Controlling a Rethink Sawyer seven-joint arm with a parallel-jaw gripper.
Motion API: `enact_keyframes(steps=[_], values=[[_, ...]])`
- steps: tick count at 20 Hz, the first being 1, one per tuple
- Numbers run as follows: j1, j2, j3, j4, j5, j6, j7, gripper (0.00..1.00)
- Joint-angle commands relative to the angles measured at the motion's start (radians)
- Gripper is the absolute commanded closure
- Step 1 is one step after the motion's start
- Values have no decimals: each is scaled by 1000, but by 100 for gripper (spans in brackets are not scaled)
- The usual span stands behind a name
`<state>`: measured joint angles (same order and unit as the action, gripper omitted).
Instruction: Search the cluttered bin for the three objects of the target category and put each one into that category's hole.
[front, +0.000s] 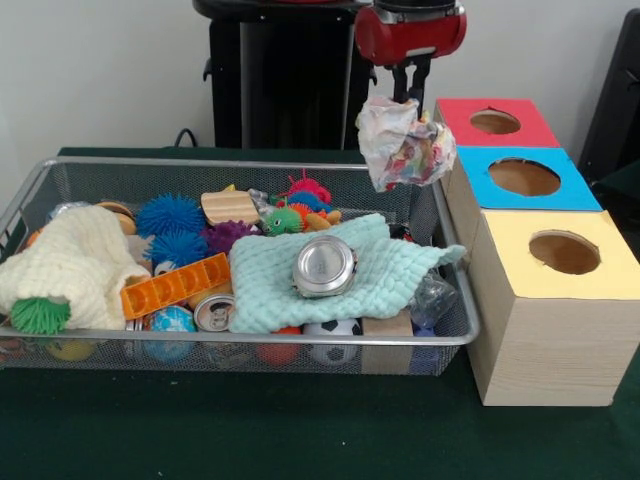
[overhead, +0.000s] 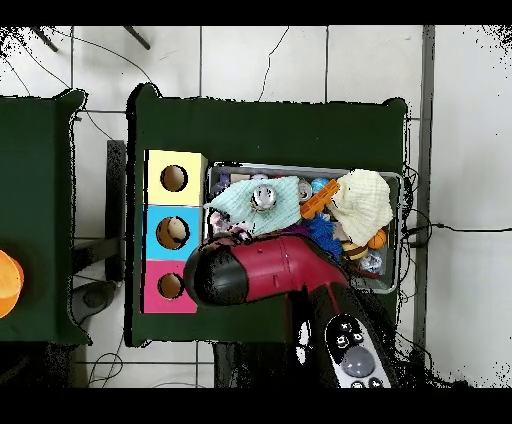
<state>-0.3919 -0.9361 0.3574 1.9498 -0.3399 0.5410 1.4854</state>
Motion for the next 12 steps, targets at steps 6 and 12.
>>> enact_keyframes(steps=[6, 12], values=[[41, -11, -96, -107, 87, 97, 214, 100], [132, -6, -145, -195, 102, 190, 247, 100]])
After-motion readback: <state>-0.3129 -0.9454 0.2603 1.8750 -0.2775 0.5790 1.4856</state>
